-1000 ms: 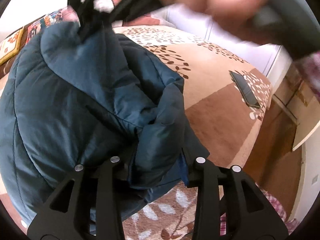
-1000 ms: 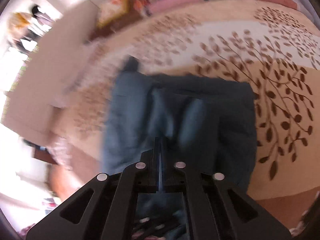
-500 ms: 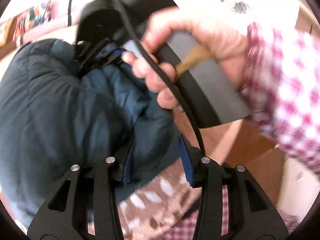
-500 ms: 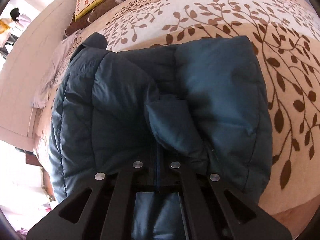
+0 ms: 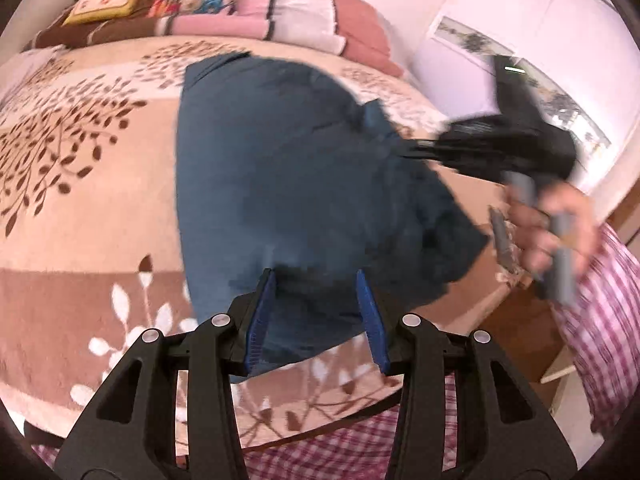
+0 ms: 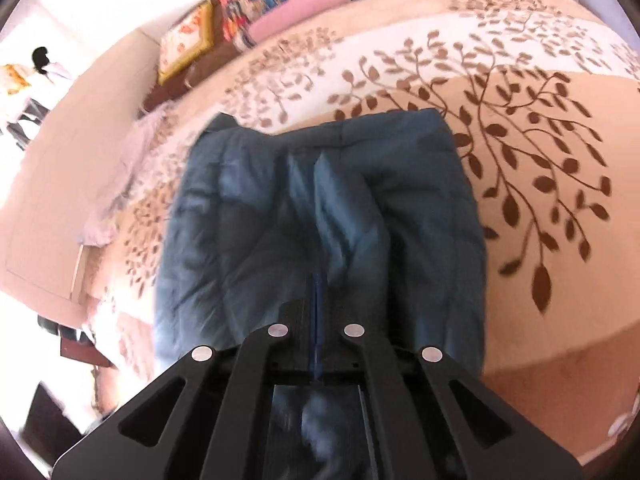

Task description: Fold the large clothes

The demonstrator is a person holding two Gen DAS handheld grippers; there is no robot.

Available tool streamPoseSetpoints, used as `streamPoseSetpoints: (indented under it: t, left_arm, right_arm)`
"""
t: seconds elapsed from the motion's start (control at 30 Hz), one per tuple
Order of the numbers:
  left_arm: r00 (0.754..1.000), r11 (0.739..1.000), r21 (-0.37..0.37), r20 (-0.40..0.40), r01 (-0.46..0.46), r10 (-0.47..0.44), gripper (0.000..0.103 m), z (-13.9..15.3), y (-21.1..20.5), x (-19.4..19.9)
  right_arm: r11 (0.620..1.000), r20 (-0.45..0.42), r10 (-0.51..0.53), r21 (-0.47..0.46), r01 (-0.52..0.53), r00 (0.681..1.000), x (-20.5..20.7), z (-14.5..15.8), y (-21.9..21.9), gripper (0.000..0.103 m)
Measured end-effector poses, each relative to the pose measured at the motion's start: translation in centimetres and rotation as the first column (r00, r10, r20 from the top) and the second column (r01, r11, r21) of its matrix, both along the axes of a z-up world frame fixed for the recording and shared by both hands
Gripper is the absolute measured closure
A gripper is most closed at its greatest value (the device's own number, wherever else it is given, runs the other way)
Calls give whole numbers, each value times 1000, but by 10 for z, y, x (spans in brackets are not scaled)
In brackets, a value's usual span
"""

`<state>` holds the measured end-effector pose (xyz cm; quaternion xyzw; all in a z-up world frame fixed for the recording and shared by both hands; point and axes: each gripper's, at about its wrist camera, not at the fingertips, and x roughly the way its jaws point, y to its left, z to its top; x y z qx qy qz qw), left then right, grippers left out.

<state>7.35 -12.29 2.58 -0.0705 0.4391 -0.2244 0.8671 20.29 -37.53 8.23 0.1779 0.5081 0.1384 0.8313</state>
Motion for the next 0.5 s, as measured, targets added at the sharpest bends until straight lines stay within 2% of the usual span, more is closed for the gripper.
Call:
streamPoseSetpoints:
  t: [0.1,0.2,0.37,0.43,0.5]
  left_arm:
    - [1000,999,45,9,3,-4,61,-5,-6,3]
    - [1000,998,63,7,16,-17,61,-10,-11,5]
    - [1000,997,79,9,26,-27,61,-19,-13,2]
    - [1000,997,77,10,26,-27,61,-17,-12,0]
    - [1000,999,44,-6,27,-27,58,-12,-7,-1]
  right_arm:
    - [1000,22,14,0,-14,1000,-33,-2,-5,103]
    - [998,7,-16,-58,17,1000,-56,-27,-10,103]
    - [981,-21,-78,-182,73,997,-61,-68,-5,103]
    - [975,-6,-79,-210,76,997,-61,-71,0,103]
    - [976,-5,-88,-203,85,996,-62,-70,-2,103]
